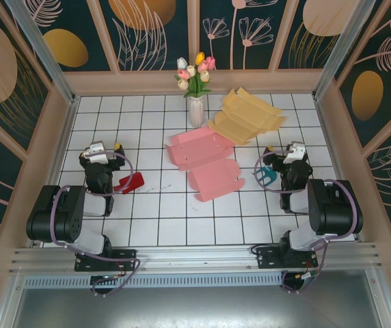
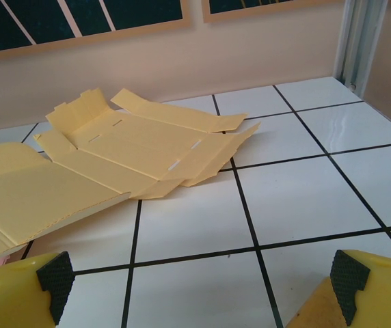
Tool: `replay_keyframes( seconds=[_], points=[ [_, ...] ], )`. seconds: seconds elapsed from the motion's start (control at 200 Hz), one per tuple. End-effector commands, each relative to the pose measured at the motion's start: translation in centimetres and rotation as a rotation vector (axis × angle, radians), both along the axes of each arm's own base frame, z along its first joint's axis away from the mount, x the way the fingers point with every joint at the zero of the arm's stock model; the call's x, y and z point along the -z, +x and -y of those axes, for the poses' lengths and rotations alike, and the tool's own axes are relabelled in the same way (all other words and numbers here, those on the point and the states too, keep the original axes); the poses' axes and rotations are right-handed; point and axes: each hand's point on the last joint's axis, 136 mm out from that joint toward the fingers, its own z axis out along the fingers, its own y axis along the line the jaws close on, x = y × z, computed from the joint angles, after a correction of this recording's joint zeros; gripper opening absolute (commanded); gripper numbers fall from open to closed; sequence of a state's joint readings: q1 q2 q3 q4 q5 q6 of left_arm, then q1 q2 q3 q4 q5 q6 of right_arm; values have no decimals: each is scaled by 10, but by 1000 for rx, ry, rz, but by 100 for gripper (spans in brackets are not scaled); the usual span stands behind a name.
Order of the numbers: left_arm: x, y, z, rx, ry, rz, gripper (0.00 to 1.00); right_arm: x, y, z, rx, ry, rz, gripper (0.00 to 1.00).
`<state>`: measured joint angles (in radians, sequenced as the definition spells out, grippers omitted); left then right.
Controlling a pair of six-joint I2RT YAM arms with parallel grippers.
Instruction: Fold the paper box
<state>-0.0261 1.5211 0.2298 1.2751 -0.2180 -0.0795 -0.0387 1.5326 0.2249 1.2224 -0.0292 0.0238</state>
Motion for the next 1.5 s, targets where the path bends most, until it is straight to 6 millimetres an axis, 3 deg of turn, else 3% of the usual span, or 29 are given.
replay_keyframes(
  seconds=[0.0,0.25,0.35,0.455,0.571,0.641,0.781,0.926,1.031,1.151,1.266,1.496],
  points=[
    [-4,0,0,-2,-8,18,99,-5,4,-1,-14,-4,18,99],
    [-4,0,1,8,-4,19,99,-5,4,-1,-14,-6,16,99],
    [-7,1,19,115,31,13,99,-5,4,-4,-22,-13,17,99],
    [-21,-5,8,38,8,27,99,-10,0,-10,-28,-42,35,99],
    [-44,-11,-2,-51,-21,42,99,-32,-6,0,47,-31,46,98],
    [-64,-21,-12,-122,-171,110,99,-48,-11,5,110,-20,72,98],
    [-89,-35,-6,-76,-347,217,99,-81,-22,5,133,72,127,99],
    [-94,-19,32,128,-413,159,99,-103,-22,-14,60,105,112,99],
    [-91,-8,69,231,-468,67,99,-102,-13,-41,-26,138,19,99],
    [-66,-2,115,311,-532,-77,94,-97,-9,-88,-145,233,-93,99],
    [-36,5,146,312,-554,-219,90,-95,-11,-128,-211,244,-137,99],
    [20,23,197,348,-571,-413,85,-61,-7,-165,-251,225,-244,99]
  ],
)
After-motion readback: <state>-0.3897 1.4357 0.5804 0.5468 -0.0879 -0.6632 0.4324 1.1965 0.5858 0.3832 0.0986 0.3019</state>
